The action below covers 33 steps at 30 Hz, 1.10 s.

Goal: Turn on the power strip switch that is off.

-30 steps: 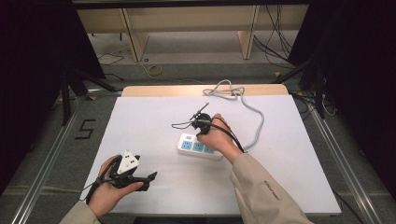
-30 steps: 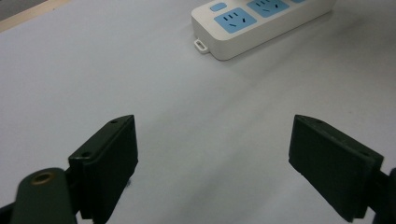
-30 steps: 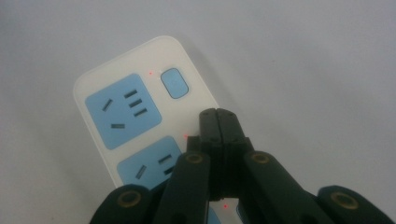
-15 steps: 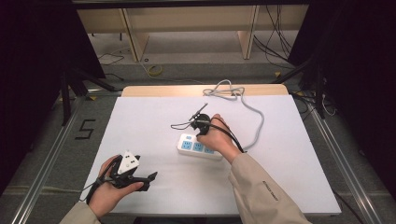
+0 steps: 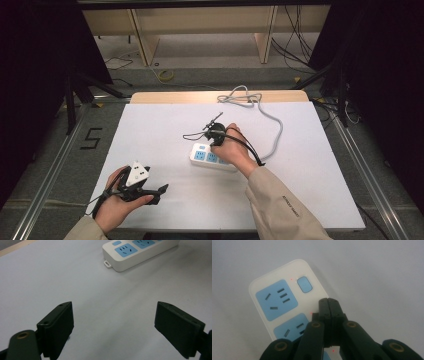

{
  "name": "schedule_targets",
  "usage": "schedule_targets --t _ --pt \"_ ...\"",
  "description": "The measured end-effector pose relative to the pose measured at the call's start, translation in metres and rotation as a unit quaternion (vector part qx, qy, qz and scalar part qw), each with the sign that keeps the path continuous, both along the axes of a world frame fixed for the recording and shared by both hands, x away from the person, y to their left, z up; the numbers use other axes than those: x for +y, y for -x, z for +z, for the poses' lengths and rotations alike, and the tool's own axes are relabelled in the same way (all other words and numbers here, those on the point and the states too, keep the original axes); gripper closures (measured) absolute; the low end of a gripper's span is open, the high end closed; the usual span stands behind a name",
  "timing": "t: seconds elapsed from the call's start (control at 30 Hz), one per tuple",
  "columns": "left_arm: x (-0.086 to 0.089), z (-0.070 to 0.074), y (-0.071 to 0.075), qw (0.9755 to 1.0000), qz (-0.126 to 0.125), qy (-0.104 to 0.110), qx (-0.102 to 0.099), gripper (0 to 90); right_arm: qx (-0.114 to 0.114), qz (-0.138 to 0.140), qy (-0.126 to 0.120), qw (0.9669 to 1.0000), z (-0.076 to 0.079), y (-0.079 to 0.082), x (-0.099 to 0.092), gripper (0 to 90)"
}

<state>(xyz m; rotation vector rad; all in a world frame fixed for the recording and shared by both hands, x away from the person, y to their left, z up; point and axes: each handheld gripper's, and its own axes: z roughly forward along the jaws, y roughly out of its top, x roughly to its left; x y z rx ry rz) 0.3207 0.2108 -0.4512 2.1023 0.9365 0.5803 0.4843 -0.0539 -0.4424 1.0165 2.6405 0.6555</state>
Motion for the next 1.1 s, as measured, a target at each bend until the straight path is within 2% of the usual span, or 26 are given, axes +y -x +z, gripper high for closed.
schedule_targets --t 0.27,0.57,1.1 --pt "0.0 0.0 0.0 1.0 0.001 0.001 0.0 15.3 0.005 0.0 -0.01 0.9999 0.001 0.001 -0.002 90.0" --pt "0.0 0.0 0.0 1.0 0.001 0.001 0.001 15.4 -0.01 0.001 -0.023 0.9997 0.003 0.004 -0.005 87.2" --pt "-0.001 -0.001 0.0 1.0 0.002 0.002 0.003 15.4 -0.022 0.003 -0.054 0.9983 0.014 0.017 -0.031 69.2"
